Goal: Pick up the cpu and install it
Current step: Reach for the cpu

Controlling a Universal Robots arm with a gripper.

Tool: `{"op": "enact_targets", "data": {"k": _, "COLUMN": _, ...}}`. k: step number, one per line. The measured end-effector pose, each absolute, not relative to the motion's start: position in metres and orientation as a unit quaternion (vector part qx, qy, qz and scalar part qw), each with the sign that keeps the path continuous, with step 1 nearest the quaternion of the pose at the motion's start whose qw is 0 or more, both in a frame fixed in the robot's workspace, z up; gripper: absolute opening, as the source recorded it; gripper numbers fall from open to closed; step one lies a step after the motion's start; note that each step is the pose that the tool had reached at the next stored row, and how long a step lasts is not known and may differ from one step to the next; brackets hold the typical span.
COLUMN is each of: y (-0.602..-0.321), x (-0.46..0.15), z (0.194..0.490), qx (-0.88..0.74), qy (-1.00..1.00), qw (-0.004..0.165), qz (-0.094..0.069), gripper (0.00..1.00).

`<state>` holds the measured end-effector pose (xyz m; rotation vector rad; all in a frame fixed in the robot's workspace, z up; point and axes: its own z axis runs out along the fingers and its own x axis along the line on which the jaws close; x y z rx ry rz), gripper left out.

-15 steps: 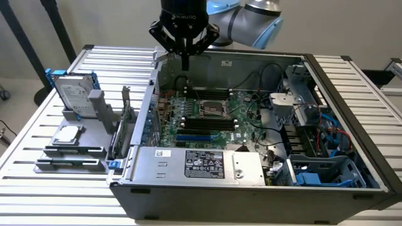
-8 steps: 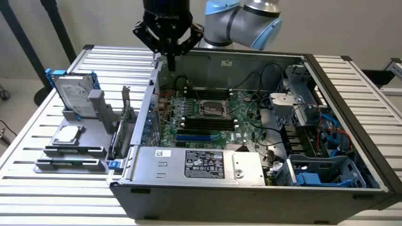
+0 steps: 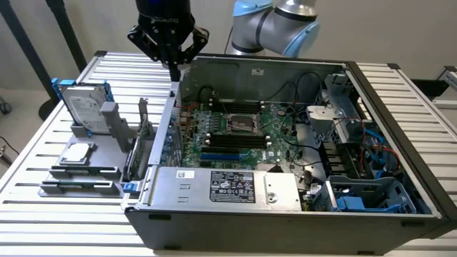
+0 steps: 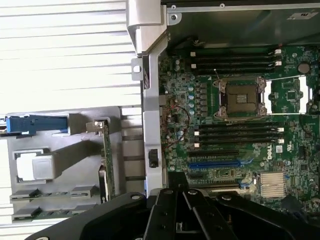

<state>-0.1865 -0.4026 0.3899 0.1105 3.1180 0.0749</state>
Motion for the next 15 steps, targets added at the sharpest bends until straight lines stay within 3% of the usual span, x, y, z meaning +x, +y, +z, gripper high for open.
{"op": "enact_targets", "data": {"k": 15, "y": -0.403, "x": -0.255, "z": 0.386, "qx": 0.035, "qy": 0.999, "qw": 0.010, "qz": 0.024, "gripper": 0.11}}
